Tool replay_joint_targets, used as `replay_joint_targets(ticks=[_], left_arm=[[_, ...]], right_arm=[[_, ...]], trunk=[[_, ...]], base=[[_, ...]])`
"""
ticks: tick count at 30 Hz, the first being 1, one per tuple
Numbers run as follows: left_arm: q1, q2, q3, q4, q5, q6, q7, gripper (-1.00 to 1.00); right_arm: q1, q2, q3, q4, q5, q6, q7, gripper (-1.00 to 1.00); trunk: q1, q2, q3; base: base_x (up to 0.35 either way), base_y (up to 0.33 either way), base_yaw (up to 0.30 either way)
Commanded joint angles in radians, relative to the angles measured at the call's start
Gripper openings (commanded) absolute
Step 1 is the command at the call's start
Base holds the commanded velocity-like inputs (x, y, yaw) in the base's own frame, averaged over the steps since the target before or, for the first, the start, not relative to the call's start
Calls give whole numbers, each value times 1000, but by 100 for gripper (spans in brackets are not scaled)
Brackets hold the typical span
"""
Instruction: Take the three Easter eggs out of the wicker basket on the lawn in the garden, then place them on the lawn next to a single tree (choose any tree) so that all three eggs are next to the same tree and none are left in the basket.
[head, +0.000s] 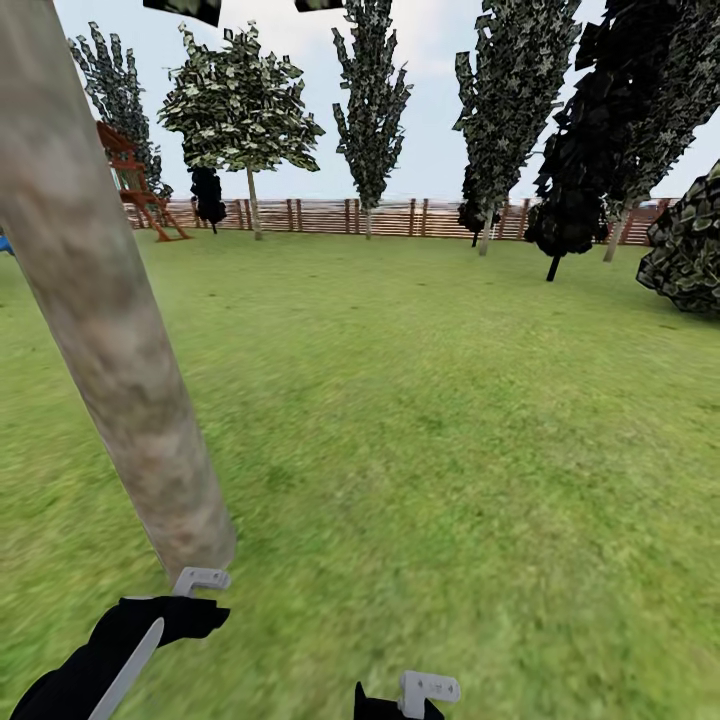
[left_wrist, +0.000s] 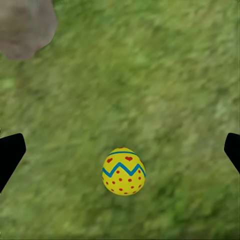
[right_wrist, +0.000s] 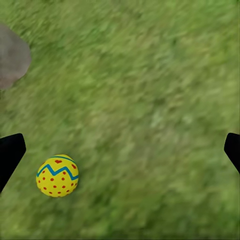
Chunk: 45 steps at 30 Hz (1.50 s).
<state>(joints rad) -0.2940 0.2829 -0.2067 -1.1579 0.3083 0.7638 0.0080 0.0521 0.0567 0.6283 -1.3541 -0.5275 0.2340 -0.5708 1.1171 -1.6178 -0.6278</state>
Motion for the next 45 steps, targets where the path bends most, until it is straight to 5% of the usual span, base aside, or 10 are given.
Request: replay_joint_targets(ticks=[1, 31, 45], left_arm=[[-1, 1, -2, -1, 2, 4, 1, 100], [-1, 1, -2, -1, 2, 3, 2, 100], [-1, 1, -2, 0, 1, 3, 3, 100]], right_arm=[[0, 0, 0, -2, -5, 4, -5, 100], [1, 0, 1, 5, -5, -34, -5, 100], [1, 1, 1, 25, -5, -35, -6, 100]], trunk=[[-4, 7, 2], [-119, 217, 96], [-173, 315, 140]], base=[[0, 0, 0], [-46, 0, 3], [-5, 0, 184]])
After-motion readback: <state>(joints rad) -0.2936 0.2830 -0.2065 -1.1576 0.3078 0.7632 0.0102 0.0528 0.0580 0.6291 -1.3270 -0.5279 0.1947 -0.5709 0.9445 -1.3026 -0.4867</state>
